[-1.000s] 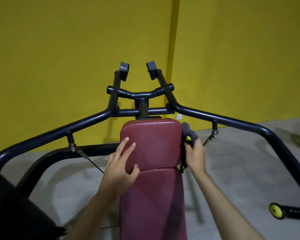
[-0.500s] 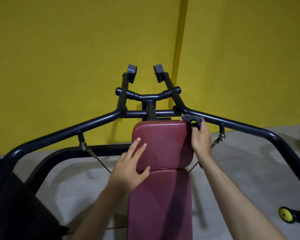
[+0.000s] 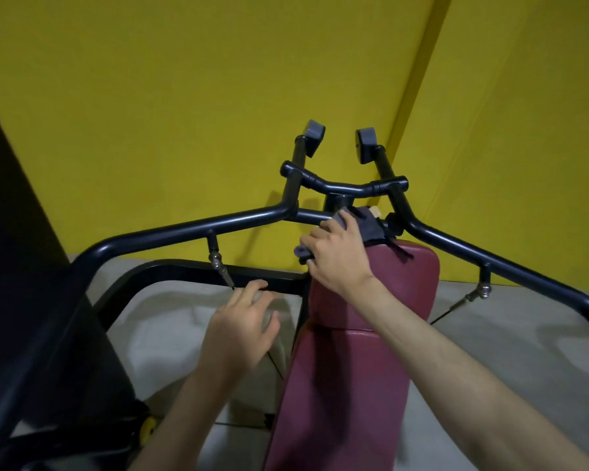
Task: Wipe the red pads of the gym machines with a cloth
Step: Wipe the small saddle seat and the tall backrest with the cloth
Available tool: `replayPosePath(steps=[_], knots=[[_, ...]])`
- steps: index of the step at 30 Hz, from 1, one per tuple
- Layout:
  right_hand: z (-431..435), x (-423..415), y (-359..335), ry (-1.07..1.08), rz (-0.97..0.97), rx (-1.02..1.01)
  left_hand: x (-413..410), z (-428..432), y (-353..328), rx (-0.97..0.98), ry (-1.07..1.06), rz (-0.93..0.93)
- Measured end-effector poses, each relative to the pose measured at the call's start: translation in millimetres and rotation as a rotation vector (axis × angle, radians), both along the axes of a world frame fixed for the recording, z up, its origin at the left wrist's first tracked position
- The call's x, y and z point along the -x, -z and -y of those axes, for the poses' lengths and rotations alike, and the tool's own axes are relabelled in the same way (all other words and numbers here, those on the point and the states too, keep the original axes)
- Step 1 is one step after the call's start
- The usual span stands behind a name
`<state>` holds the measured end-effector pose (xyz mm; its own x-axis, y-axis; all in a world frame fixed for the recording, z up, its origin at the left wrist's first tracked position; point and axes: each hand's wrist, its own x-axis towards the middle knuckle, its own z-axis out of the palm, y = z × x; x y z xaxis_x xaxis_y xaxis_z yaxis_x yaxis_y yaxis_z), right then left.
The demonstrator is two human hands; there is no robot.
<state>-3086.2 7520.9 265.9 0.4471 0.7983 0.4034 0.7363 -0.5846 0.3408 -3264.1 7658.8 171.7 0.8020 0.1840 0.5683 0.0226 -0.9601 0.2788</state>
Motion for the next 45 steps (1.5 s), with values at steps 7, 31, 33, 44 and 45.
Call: replayPosePath(steps=[7, 31, 33, 44, 45], knots=[[2, 41, 56, -0.150, 0.054, 0.525, 3, 8, -5, 0.040, -0.027, 0.025], [76, 67, 185, 0.101, 0.122, -0.388, -16, 22, 6, 0.044, 0.073, 0.069], [75, 54, 166, 0.099, 0.139, -0.423, -20, 27, 4, 0.018, 0.088, 0.069], [56, 14, 77, 0.225, 0.141, -0.738, -45, 53, -8, -0.025, 0.066, 0.114], [61, 20, 95, 0.212, 0.130, -0.723, -48, 55, -8, -0.023, 0.064, 0.119]])
